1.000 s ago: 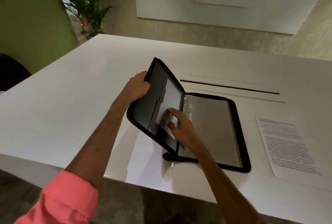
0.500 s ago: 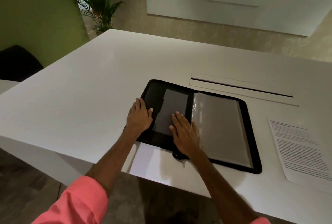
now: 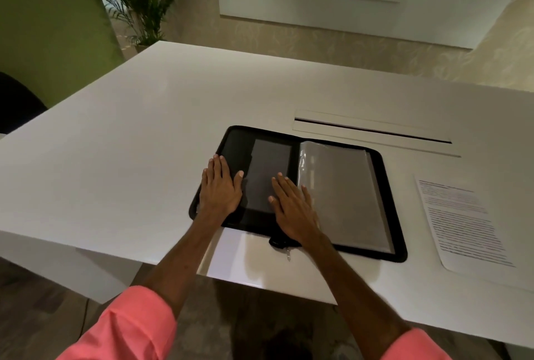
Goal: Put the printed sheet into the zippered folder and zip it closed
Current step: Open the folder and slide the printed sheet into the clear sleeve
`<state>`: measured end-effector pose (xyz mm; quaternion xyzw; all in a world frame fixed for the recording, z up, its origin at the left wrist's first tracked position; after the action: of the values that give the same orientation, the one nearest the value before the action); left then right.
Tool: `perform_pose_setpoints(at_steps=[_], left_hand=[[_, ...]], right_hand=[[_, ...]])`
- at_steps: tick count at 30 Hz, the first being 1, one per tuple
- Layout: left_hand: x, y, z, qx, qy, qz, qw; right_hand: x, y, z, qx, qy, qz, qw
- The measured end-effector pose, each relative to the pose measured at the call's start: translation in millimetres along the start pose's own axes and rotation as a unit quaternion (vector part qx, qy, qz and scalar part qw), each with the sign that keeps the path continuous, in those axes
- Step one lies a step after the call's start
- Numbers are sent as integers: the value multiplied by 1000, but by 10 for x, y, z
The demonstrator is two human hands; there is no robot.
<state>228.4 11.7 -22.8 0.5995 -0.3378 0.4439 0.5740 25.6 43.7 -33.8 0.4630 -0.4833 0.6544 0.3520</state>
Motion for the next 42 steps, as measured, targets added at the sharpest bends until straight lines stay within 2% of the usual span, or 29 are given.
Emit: perform_pose_setpoints(at_steps=[4,12,15,28,36,42], left_hand=[[-92,485,-1,-48,15,-6,999],[-589,1897,-187,-143,-19,-40,989],[-781,2414,-329,-180,-12,-22,983],[-1691,4240,-912,-286,-66,9,956],[-2131,4787,-1137,-320,-85,57,942],[-2256,4833,-1183,-308,-77,29,948]], right_hand=[[237,366,-156,-21,37,-6,999],[829,1543,-622,-101,82,-33,991],[1022,1984,-832,-131,90,-35,987],[1633,3743,-1653,-268,146,-9,952],[1848,4546,-1978,-345,153,6,926],[1920,4763,-2057,-390,172,-14,905]])
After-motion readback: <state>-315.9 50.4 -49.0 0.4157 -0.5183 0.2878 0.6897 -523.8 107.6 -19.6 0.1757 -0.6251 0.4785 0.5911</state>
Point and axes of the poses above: each hand's wrist, its own z-axis towards the middle knuckle, its own x-axis out of the back of the hand, y = z × x, the point moved 9 cm from there along z, towards the middle knuckle, and after that the axes turned 2 degrees about y, right-handed, at the moved point
